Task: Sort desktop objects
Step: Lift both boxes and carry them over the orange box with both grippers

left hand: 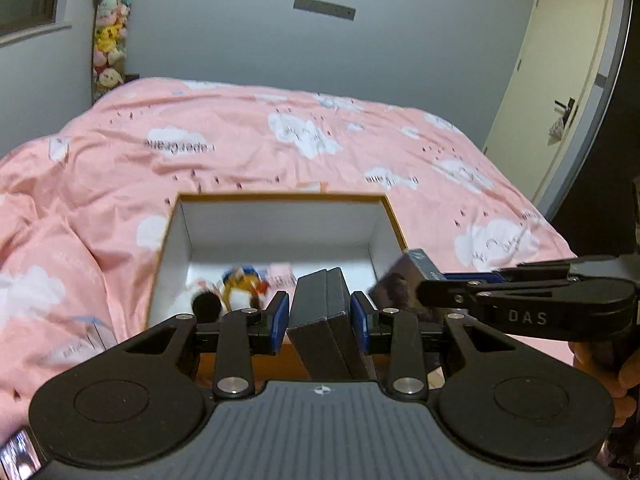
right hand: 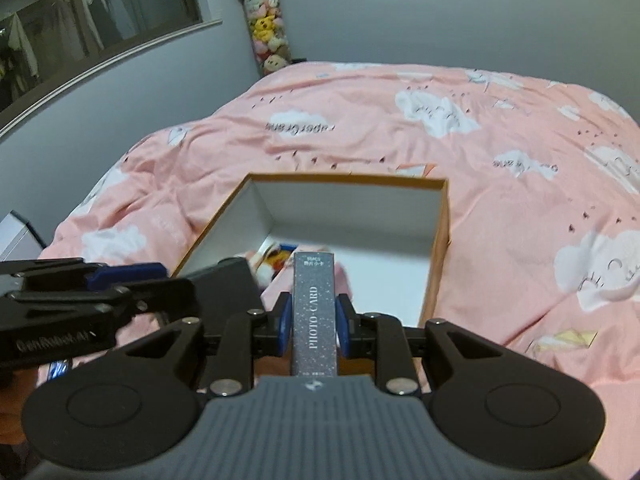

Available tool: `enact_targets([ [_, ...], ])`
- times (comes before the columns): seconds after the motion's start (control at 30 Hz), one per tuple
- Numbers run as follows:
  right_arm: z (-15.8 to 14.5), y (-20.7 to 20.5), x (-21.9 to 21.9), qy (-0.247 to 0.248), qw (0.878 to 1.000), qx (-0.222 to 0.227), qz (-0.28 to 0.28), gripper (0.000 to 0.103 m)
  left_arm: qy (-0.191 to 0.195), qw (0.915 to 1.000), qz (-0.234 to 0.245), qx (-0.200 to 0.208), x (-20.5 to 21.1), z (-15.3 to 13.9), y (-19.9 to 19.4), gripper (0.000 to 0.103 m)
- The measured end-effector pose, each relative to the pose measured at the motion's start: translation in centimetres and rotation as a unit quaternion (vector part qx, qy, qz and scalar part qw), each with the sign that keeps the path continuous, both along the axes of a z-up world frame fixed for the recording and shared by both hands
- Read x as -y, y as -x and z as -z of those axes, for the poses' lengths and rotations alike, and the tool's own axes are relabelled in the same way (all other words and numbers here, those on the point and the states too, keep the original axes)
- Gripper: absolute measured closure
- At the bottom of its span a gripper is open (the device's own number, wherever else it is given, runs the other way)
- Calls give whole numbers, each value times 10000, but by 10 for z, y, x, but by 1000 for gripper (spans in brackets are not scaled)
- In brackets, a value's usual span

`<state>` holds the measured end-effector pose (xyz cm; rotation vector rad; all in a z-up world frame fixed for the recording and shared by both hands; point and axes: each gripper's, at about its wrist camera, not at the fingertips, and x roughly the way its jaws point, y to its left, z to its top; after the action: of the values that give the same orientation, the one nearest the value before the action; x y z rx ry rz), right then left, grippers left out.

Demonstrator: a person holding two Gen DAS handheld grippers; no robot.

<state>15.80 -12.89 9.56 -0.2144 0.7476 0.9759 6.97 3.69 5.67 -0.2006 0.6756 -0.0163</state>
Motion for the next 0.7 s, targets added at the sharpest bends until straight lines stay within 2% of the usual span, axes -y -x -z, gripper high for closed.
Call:
enact_targets([
  [0.17,-3,-21,-4,-217,9994,-85,241,79,-26,9997,54,241,-7,-8,-19,65],
  [0.3,4,-40,-13,-312,9983,-285,407,79,-61,9987,273,423,-1,-4,-43,65],
  [0.53,34,-75,-29,-92,9939,-638,895,79,-203,9984,444,289,21,32,-74,65],
  [0.7,54,-85,-36,28,9909,-867,1028,79,-552,9977,363,178,33,58,-79,65],
])
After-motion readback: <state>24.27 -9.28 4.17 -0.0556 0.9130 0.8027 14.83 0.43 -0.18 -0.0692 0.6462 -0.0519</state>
